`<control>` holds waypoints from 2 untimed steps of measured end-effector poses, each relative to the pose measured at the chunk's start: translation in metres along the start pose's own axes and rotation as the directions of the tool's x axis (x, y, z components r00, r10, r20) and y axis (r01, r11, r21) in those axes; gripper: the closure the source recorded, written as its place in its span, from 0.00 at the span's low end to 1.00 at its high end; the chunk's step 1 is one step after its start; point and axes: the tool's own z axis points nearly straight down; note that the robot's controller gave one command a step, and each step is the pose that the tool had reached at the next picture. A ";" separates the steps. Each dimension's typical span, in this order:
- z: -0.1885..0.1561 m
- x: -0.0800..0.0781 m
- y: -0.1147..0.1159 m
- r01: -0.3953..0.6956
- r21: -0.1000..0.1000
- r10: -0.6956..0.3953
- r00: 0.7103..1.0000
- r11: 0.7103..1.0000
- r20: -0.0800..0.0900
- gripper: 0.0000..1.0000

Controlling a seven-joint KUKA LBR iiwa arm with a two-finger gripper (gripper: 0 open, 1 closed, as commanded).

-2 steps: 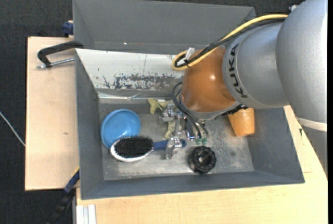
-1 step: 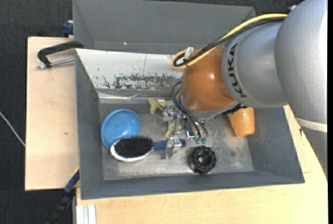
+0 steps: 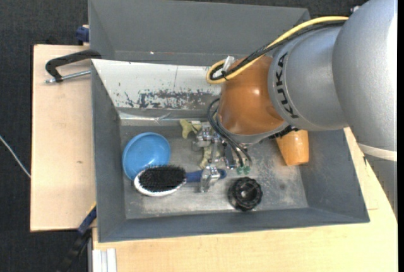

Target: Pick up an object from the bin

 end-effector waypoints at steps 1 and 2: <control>0.001 0.025 -0.018 -0.053 -0.003 0.053 0.999 0.999 0.007 0.00; 0.000 0.024 -0.018 -0.053 -0.003 0.053 0.999 0.999 0.009 1.00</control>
Offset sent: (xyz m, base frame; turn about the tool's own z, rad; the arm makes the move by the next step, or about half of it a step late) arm -0.0271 -0.0227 -0.0048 0.0553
